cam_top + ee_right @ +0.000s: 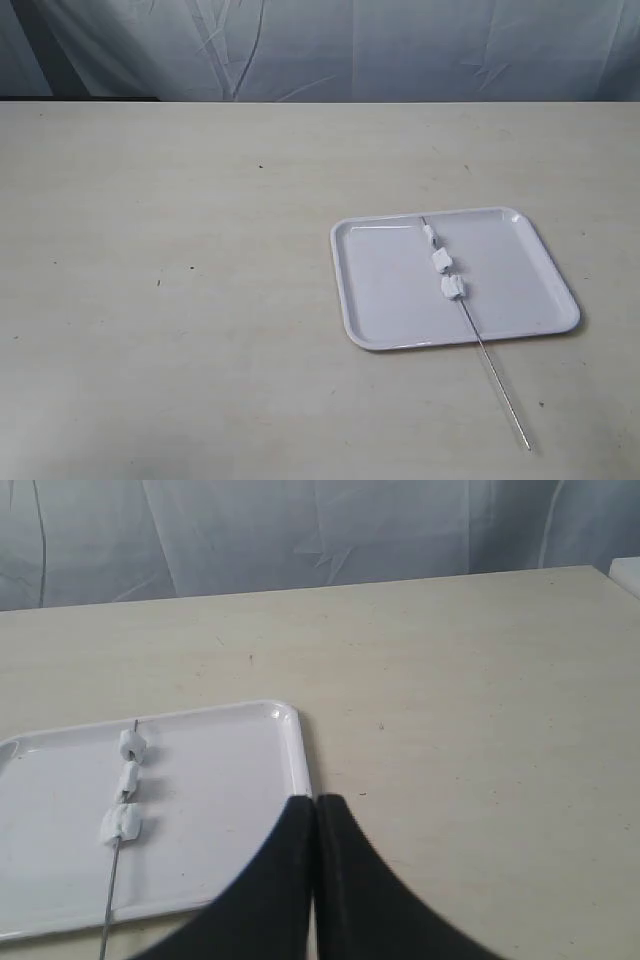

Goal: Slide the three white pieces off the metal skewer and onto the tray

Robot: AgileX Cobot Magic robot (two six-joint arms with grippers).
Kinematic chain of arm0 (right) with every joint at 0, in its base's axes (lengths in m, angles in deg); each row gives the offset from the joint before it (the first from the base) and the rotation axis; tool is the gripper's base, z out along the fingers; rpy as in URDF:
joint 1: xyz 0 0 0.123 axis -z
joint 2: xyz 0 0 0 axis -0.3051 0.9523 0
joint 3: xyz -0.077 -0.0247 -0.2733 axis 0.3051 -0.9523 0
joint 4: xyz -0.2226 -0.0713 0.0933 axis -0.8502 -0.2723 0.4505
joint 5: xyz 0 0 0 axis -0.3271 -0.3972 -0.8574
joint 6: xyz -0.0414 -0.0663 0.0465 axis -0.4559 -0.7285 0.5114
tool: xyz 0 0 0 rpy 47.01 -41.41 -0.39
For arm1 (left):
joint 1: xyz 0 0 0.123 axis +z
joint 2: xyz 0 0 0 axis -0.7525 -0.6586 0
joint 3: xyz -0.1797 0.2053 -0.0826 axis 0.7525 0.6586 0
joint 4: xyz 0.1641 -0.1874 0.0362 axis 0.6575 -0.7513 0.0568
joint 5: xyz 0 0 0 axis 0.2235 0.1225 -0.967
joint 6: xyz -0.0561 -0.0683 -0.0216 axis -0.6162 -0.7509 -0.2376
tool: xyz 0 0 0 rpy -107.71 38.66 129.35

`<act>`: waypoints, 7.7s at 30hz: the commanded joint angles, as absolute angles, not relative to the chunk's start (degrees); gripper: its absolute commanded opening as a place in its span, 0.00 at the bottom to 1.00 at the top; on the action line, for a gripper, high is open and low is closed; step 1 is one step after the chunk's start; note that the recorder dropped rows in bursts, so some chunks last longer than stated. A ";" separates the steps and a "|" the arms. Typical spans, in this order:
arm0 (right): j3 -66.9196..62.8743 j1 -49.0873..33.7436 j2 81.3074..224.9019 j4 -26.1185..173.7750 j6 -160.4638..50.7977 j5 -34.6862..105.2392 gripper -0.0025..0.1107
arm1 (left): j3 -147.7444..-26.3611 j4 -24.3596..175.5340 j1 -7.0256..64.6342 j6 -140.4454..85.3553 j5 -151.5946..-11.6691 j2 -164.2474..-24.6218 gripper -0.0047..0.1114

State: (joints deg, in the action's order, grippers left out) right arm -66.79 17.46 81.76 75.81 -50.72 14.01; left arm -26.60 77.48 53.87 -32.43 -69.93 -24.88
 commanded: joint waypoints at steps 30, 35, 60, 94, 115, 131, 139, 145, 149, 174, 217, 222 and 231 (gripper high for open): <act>-66.92 17.76 81.31 71.33 -50.93 14.65 0.02 | -26.36 77.98 53.83 -32.36 -70.70 -24.62 0.04; -66.92 17.76 81.31 71.33 -50.93 18.26 0.02 | -26.36 77.59 53.83 -32.36 -75.48 -24.62 0.04; -66.92 17.76 81.31 66.96 -54.14 46.71 0.02 | -26.36 77.96 53.83 -34.19 -131.82 -24.62 0.04; -15.23 12.04 129.77 76.22 -44.63 2.68 0.02 | -76.48 92.91 30.26 -39.41 -50.53 -79.67 0.04; -13.94 12.04 160.38 91.29 -65.91 -20.29 0.02 | -81.99 49.76 29.29 -21.77 -45.58 -108.58 0.04; -29.27 12.04 161.28 102.19 -78.78 -10.36 0.28 | -81.99 41.43 29.29 -14.39 -36.53 -116.65 0.23; -30.97 11.99 166.92 106.09 -84.29 -9.35 0.38 | -81.99 20.79 28.71 -0.81 -40.43 -120.12 0.38; -31.22 6.88 171.84 107.80 -84.56 -4.33 0.42 | -85.07 21.01 22.33 0.15 -44.87 -123.49 0.38; -31.22 3.41 174.37 107.95 -84.45 -0.97 0.42 | -88.67 20.87 18.00 0.15 -45.91 -127.36 0.38; -32.16 1.73 175.02 104.45 -78.88 4.33 0.42 | -95.51 21.11 16.61 -2.64 -45.54 -129.57 0.38; -33.79 1.74 162.49 116.12 -90.97 3.28 0.02 | -95.51 16.41 16.80 0.38 -42.39 -129.57 0.38; -33.79 1.74 154.52 105.92 -81.54 2.13 0.02 | -95.51 -4.43 17.25 12.68 -40.41 -129.57 0.53; -33.79 1.61 150.96 84.47 -60.34 0.87 0.02 | -101.87 -15.04 14.94 15.48 -45.57 -129.24 0.51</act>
State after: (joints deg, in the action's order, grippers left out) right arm -33.75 1.57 151.56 84.80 -60.98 1.62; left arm -99.59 -14.02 16.32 14.71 -43.75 -129.70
